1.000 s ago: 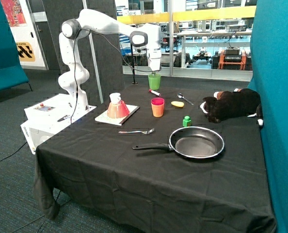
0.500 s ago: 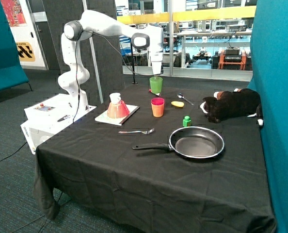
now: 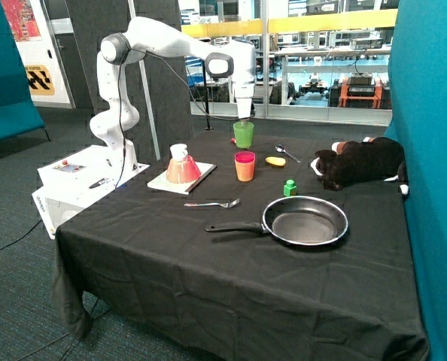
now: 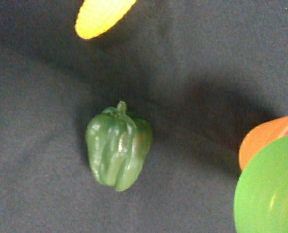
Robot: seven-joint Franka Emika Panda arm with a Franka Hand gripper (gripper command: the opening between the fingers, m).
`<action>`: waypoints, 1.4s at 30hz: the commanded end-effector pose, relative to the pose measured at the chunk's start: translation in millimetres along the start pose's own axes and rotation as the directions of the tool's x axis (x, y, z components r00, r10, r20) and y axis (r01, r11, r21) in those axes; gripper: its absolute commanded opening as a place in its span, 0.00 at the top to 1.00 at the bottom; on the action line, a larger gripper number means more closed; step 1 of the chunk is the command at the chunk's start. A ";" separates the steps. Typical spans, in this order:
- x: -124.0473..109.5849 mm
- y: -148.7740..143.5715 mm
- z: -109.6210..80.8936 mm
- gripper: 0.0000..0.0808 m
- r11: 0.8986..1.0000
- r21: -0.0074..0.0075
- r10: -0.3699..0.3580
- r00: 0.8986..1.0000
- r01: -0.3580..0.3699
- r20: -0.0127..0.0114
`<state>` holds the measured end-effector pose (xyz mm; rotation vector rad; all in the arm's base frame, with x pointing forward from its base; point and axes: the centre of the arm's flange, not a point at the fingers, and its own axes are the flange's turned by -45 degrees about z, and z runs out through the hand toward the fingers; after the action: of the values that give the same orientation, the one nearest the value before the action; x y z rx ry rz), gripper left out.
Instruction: Stack the cups
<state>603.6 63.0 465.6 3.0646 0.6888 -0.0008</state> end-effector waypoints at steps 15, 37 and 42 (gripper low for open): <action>-2.0 32.7 11.6 1.00 0.999 0.000 0.054 0.999 -0.054 -0.001; -3.3 47.4 29.6 1.00 0.997 0.000 0.071 0.997 -0.071 -0.001; 1.1 44.0 32.7 1.00 0.998 0.000 0.063 0.998 -0.063 -0.001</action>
<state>621.4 21.7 440.7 3.0870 0.5799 -0.0085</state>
